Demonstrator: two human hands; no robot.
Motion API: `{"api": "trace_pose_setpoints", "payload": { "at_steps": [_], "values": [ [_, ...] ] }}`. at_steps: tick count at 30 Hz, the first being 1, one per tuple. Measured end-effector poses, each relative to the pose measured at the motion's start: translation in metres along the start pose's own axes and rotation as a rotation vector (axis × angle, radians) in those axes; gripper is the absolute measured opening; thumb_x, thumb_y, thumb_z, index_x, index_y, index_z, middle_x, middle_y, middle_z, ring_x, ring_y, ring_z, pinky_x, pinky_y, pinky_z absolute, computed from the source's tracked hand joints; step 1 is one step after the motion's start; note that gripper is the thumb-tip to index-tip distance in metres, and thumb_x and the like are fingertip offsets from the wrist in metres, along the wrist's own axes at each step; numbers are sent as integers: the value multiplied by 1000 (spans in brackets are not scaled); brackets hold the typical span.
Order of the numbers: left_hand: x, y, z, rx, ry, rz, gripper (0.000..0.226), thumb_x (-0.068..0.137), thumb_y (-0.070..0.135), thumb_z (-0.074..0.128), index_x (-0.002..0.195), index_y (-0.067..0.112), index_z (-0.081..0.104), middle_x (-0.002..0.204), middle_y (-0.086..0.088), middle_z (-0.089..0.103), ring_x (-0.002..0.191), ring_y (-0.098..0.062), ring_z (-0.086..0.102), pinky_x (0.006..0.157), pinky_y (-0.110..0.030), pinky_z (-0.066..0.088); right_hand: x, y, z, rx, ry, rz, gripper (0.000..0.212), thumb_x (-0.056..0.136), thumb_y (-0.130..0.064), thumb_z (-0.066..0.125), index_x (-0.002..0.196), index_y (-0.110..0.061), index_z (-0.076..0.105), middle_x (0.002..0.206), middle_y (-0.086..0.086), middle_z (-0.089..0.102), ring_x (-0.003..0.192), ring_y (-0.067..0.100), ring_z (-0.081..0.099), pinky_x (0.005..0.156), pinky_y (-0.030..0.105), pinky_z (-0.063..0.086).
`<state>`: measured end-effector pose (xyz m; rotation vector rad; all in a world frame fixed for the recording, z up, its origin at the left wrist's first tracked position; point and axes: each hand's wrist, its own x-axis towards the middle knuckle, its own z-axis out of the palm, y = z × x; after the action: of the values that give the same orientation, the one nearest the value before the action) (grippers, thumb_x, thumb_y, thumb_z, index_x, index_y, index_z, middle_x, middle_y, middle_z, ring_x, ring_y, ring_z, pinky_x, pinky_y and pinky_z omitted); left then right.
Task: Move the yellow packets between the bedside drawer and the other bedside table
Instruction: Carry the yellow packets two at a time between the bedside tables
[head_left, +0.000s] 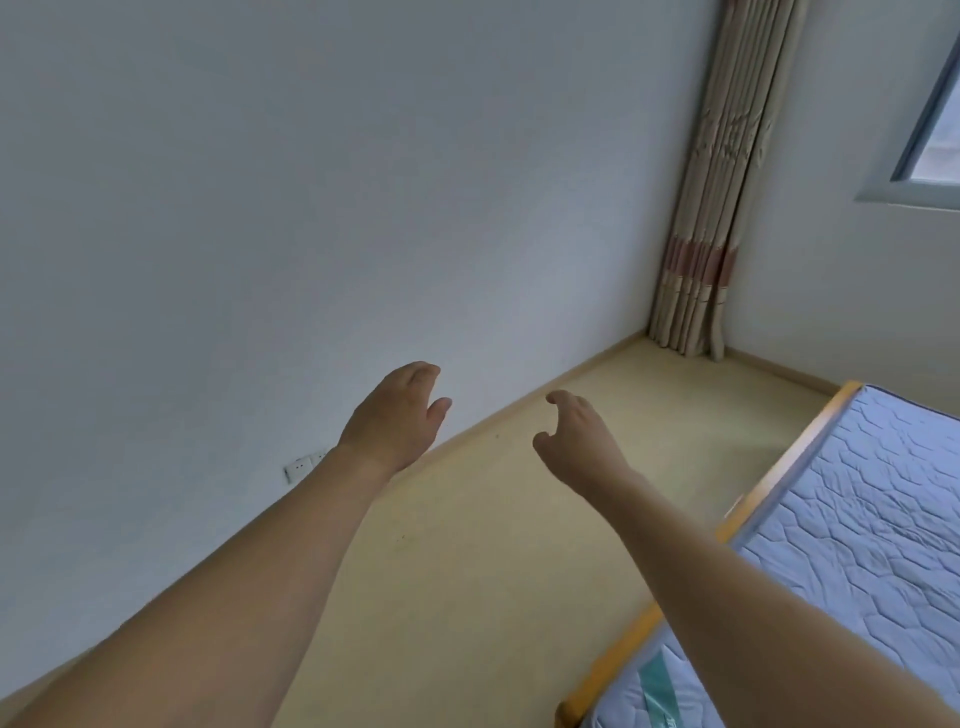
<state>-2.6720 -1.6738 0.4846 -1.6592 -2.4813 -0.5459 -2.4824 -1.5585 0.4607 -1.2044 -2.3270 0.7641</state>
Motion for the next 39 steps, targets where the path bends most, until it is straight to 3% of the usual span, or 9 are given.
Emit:
{"api": "trace_pose_setpoints", "payload": {
  "at_steps": [6, 15, 20, 30, 36, 39],
  "values": [
    [151, -41, 1, 31, 17, 52, 50, 103, 36, 39, 148, 13, 35, 156, 0, 34, 145, -16, 27, 113, -33, 29, 150, -11, -2, 27, 42, 20, 60, 89, -13, 49, 147, -13, 34, 151, 3, 35, 127, 21, 45, 93, 28, 39],
    [392, -69, 93, -27, -15, 198, 51, 103, 35, 40, 150, 16, 33, 156, 2, 32, 145, -14, 26, 113, -29, 27, 383, 27, 16, 1, 97, 83, 60, 88, -14, 49, 146, -16, 34, 150, 2, 36, 113, 20, 54, 80, 27, 41],
    [558, -47, 116, -64, 33, 343, 50, 103, 32, 42, 149, 14, 35, 155, 0, 35, 144, -15, 28, 112, -29, 28, 518, 58, -17, -29, 169, 154, 59, 89, -14, 52, 145, -15, 36, 150, 3, 38, 129, 19, 43, 89, 24, 34],
    [805, 97, 251, -187, -69, 550, 49, 102, 29, 45, 148, 12, 38, 155, -2, 36, 144, -14, 28, 112, -26, 26, 703, 217, -112, -70, 284, 368, 59, 88, -16, 54, 145, -11, 39, 147, 8, 41, 132, 24, 41, 100, 30, 37],
    [960, 235, 342, -248, -122, 619, 50, 101, 27, 48, 146, 6, 40, 153, -8, 39, 142, -21, 32, 113, -29, 26, 812, 358, -201, -56, 356, 462, 47, 85, -15, 55, 132, -9, 48, 133, 10, 50, 118, 28, 49, 91, 33, 42],
    [1031, 314, 362, -260, -138, 676, 51, 100, 25, 48, 146, 6, 39, 154, -9, 37, 144, -22, 30, 114, -30, 24, 859, 416, -264, -66, 388, 506, 48, 87, -13, 54, 135, -11, 46, 135, 10, 49, 122, 27, 48, 94, 35, 42]
  ]
}}
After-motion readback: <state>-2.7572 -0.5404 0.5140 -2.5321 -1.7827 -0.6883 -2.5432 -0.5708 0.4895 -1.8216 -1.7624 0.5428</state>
